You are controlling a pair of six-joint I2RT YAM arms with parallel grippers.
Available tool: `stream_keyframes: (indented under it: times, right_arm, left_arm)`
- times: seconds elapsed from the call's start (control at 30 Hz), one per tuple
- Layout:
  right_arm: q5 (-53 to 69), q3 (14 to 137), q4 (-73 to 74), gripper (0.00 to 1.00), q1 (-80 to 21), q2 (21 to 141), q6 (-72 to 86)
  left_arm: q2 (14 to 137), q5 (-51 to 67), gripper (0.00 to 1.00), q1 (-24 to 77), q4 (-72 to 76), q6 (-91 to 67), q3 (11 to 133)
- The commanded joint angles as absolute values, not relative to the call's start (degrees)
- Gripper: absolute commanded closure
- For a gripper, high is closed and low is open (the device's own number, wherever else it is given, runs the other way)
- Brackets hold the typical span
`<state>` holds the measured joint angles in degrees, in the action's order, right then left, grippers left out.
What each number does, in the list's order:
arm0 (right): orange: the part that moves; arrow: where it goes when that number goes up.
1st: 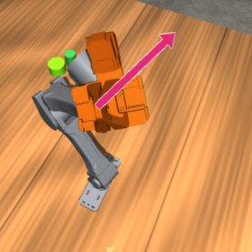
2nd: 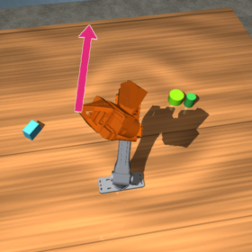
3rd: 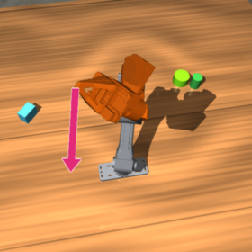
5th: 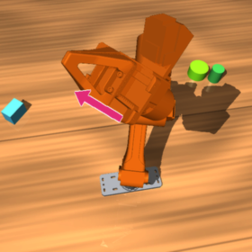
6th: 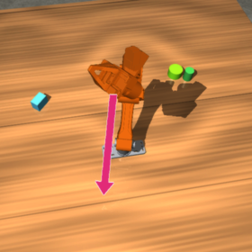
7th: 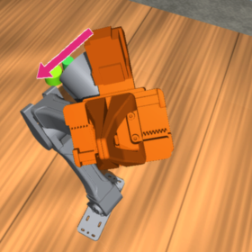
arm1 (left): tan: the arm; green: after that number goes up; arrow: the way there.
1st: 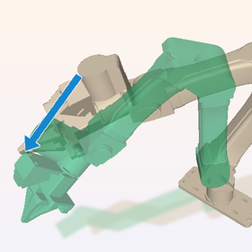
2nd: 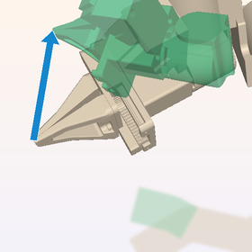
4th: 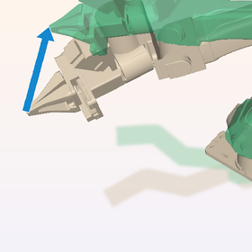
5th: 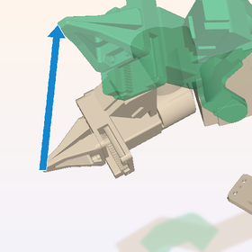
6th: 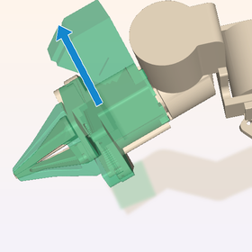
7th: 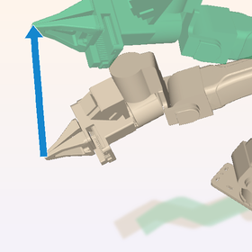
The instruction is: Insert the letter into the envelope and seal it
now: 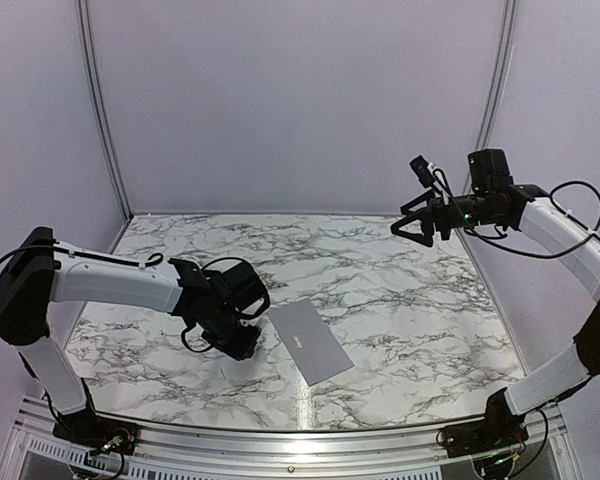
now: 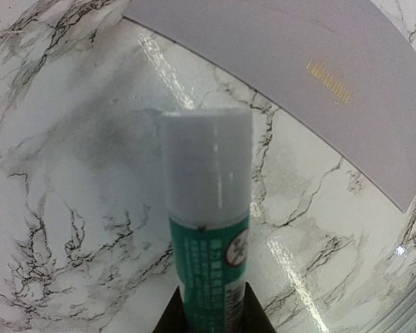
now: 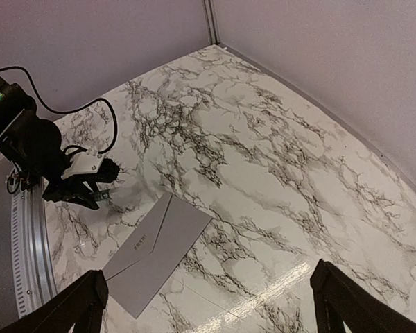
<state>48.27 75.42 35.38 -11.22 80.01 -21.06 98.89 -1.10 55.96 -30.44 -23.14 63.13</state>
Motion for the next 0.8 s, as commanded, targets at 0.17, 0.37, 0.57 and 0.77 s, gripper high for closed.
stream_keyframes:
  times: [0.17, 0.37, 0.57, 0.77]
  right_arm:
    - [48.66, 75.66, 35.01, 0.02, -10.69, 79.66, -20.57]
    - [48.82, 75.51, 35.13, 0.01, -10.67, 79.97, -20.56]
    - [49.12, 75.29, 35.30, 0.02, -10.69, 80.16, -20.63]
    - [49.18, 75.14, 35.47, 0.02, -10.67, 79.89, -20.65]
  left_arm:
    - [103.18, 2.46, 0.90, 55.72, -34.23, -21.10, 65.98]
    - [104.07, 1.31, 0.78, 55.72, -34.28, -21.01, 66.36]
    - [105.34, 0.67, 0.67, 55.73, -34.28, -20.94, 66.71]
    - [106.06, 0.57, 0.65, 55.72, -34.21, -20.93, 67.05]
